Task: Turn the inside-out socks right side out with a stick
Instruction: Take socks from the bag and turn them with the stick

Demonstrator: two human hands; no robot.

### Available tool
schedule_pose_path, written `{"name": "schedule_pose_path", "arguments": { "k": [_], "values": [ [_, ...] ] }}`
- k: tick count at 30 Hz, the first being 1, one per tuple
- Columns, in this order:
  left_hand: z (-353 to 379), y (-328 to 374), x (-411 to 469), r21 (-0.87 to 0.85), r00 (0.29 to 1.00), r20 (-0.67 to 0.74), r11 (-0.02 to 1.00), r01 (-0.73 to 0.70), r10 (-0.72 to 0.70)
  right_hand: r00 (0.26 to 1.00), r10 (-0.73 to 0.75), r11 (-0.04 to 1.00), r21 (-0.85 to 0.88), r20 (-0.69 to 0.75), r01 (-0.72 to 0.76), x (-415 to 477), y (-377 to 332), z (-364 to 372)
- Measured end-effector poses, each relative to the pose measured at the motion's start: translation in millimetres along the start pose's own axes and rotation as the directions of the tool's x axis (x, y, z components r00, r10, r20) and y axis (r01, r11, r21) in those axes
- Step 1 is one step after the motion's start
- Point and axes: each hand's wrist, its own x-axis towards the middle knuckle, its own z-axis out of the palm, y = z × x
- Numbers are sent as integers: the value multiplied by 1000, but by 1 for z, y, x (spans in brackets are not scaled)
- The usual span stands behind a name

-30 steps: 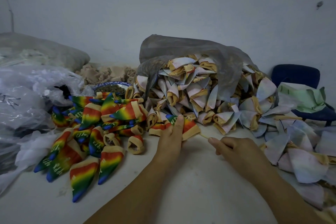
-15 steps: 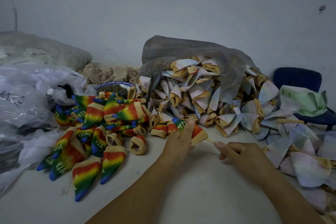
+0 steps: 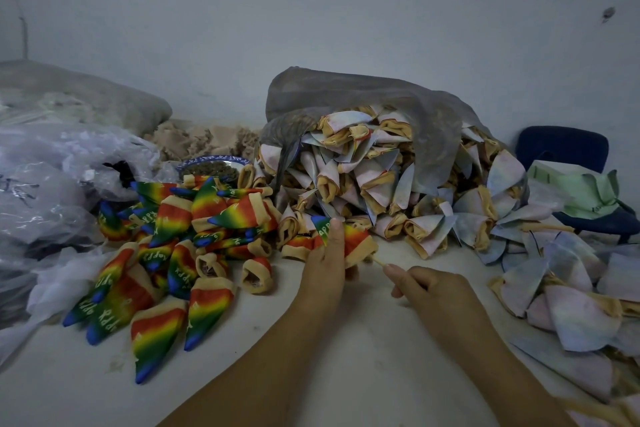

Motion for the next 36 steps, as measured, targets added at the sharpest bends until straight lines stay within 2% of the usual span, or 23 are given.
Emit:
{"name": "schedule_pose_path", "arguments": {
  "k": [3,10,15,17,20,27,31,33,36],
  "values": [
    [-2,1,2,-89,998,65,996,24,-18,999,-16,998,-66,-28,14,3,5,-3],
    [-4,-3,6,20,996,86,999,26,-28,989,-113,945,-319,-92,78,5,8,-8],
    [-8,-4,11,-87,997,44,994,64,-60,991,-108,955,-286,-82,80,6,15,-12],
    [-9,-3,9,-97,996,69,994,56,-49,990,-104,956,-283,-97,73,6,14,-13],
    [-7,-2,5,-79,990,139,997,20,-9,984,-120,946,-316,-129,74,4,11,-7],
    [0,7,2,50,993,112,998,-45,39,974,-128,941,-334,-187,60,4,10,-8],
    [-1,3,4,86,994,109,996,-12,3,972,-131,934,-352,-195,55,3,11,-13],
    [-3,0,5,20,993,111,999,25,-27,980,-122,942,-330,-158,64,3,10,-12],
    [-5,-1,8,-291,990,81,948,130,-111,991,-86,962,-268,-99,57,4,8,-7]
  ]
}}
